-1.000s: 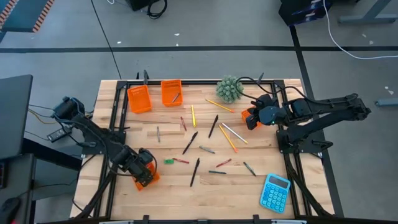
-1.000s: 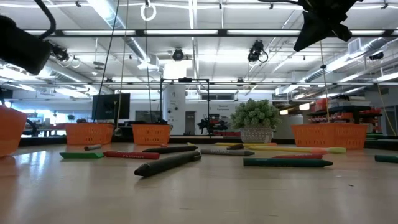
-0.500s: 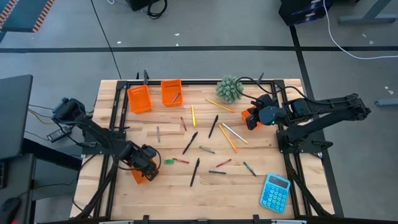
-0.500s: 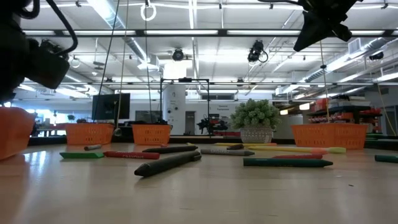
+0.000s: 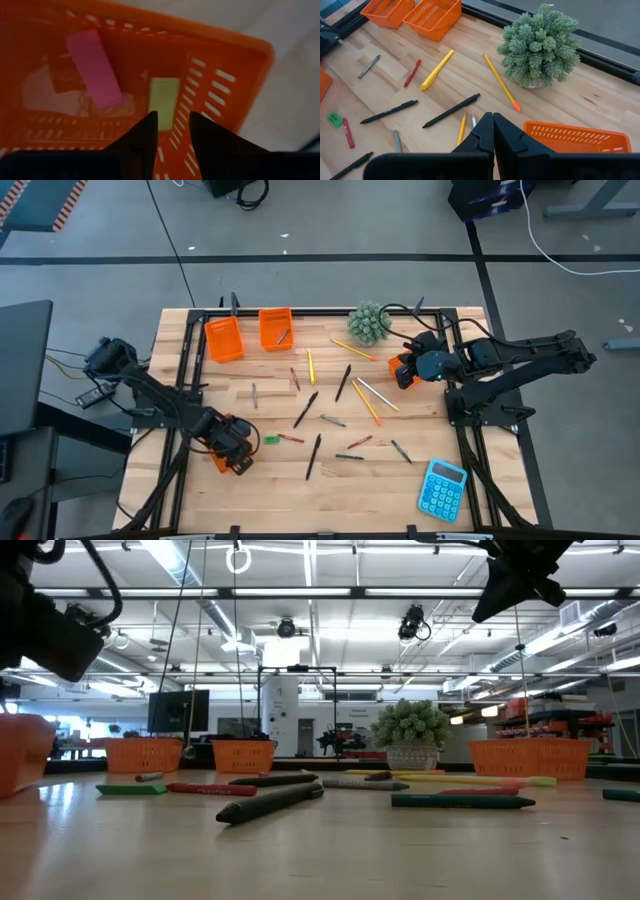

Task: Sort crayons/erasers/pens/pencils in bins
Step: Put the yellow eraser into the bottom orange bin, then put the middle black pen into the right orange bin

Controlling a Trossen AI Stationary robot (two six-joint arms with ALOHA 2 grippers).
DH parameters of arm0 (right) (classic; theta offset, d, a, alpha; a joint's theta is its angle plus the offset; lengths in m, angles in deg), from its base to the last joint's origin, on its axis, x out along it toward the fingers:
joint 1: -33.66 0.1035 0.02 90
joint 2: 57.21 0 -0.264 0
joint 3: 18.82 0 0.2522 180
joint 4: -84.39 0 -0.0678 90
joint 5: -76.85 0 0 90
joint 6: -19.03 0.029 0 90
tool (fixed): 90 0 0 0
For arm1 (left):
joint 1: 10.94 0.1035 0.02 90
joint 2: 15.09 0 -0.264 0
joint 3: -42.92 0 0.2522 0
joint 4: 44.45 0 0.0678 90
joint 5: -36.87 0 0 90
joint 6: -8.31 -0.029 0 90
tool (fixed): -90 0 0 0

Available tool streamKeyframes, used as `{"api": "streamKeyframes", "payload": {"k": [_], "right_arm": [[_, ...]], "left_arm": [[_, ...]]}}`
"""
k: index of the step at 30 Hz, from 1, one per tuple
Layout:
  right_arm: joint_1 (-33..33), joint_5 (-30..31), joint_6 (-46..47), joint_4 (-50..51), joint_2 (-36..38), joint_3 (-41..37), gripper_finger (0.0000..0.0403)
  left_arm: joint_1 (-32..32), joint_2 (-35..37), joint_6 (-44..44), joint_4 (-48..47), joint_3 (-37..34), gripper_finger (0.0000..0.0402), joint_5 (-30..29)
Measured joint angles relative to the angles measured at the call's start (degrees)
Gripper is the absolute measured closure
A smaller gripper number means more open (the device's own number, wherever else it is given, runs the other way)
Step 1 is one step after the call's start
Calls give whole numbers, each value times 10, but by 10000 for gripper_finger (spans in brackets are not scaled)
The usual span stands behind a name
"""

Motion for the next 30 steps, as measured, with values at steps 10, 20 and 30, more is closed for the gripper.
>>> {"api": "streamKeyframes", "payload": {"k": [10,20,30], "right_arm": [[0,-17,-10,0,0,0,395],[0,-39,-16,0,0,0,395],[0,-16,-43,0,0,0,395]], "left_arm": [[0,1,-38,-69,54,280,1],[23,3,-121,-260,173,272,-22],[204,1,-196,-187,230,285,-135]]}}
